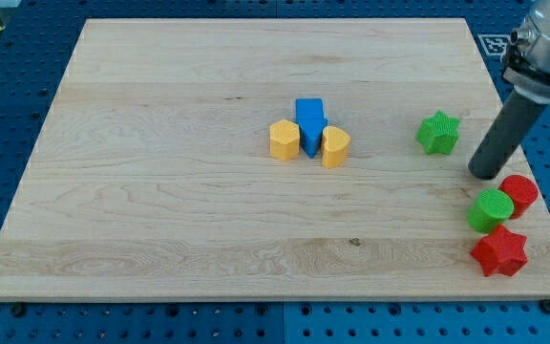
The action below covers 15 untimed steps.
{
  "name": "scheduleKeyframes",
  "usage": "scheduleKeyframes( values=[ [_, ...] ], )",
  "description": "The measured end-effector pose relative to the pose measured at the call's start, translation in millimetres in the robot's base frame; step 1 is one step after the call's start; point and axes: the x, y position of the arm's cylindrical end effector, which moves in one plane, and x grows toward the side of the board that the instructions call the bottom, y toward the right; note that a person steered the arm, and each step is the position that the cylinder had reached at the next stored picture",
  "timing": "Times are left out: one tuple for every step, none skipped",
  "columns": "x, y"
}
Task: Slide green star to green circle
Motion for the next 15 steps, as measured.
scheduleKeyframes(
  values=[
    [-2,23],
    [14,29],
    [27,29],
    [36,27],
    [41,20],
    [45,10],
    [49,28],
    [62,52],
    [63,57],
    [67,50],
    [78,30],
    [78,21],
    [64,30],
    [49,45],
    [5,52]
  ],
)
